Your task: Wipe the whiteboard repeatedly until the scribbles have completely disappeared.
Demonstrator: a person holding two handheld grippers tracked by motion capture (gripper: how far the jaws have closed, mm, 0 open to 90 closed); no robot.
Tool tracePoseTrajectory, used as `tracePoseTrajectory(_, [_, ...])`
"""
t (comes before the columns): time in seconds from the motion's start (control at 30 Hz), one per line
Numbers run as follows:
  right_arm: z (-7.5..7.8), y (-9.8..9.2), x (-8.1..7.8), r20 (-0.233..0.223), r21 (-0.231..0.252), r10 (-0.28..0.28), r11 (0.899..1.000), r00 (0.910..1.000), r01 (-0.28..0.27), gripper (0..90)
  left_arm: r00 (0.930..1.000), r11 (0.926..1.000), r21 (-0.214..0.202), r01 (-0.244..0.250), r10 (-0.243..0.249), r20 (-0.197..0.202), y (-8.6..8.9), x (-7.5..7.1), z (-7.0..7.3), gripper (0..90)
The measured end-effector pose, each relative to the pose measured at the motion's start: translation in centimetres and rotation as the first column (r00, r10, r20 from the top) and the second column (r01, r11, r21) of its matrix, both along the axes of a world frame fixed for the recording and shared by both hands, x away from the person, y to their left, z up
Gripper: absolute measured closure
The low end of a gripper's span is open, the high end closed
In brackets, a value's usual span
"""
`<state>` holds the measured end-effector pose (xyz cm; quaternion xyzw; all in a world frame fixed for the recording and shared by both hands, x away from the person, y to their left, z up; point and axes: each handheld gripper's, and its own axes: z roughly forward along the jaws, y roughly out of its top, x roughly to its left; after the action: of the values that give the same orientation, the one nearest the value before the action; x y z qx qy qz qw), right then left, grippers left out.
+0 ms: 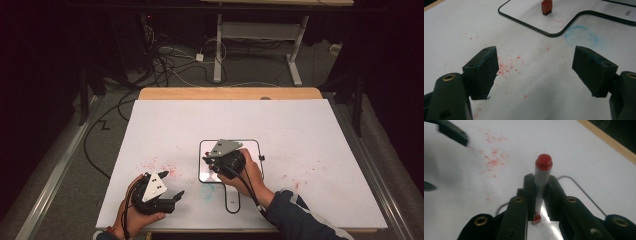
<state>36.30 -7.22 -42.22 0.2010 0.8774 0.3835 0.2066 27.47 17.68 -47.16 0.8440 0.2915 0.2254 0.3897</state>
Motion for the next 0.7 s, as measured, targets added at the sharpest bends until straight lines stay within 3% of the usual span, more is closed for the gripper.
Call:
tracePoseTrajectory(0.03, [0.0, -0.2, 0.2, 0.015, -0.008, -0.023, 1.0, 0.9996, 0.023, 81.3, 1.0, 1.0, -0.005, -0.001, 0.001, 0.0, 0.0, 0.0, 0.0, 20.5])
tracePoseTrajectory(0.13, [-0.1, -0.5, 0.2, 0.019, -0.011, -0.019, 1.0, 0.9996, 0.019, 81.3, 1.0, 1.0, -0.005, -0.003, 0.003, -0.002, 0.0, 0.1, 0.0, 20.5])
tracePoseTrajectory(0.27, [0.0, -0.3, -0.6, -0.047, 0.036, 0.033, 0.999, 0.9984, -0.031, 81.3, 1.0, 1.0, -0.003, 0.0, 0.0, -0.003, -0.1, 0.0, 0.0, 20.5])
tracePoseTrajectory(0.43, [0.0, -0.2, -1.9, -0.101, 0.068, 0.1, 0.993, 0.9899, -0.094, 81.3, 1.0, 1.0, -0.002, 0.001, -0.001, -0.003, -0.1, 0.0, 0.0, 20.5])
tracePoseTrajectory(0.53, [0.1, -0.2, -2.1, -0.065, 0.038, 0.079, 0.996, 0.9947, -0.077, 81.3, 1.0, 1.0, -0.003, -0.001, 0.001, -0.002, -0.1, 0.0, 0.0, 20.5])
tracePoseTrajectory(0.63, [-0.1, -0.5, -1.6, 0.032, -0.02, 0.024, 1.0, 0.9992, -0.023, 81.3, 1.0, 1.0, 0.0, 0.001, -0.001, 0.001, -0.1, 0.0, 0.0, 20.5])
tracePoseTrajectory(0.7, [-0.2, -1.0, -1.0, 0.014, 0.008, 0.005, 1.0, 0.9999, -0.005, 81.3, 1.0, 1.0, -0.003, 0.0, 0.0, -0.002, -0.1, 0.0, 0.0, 20.5])
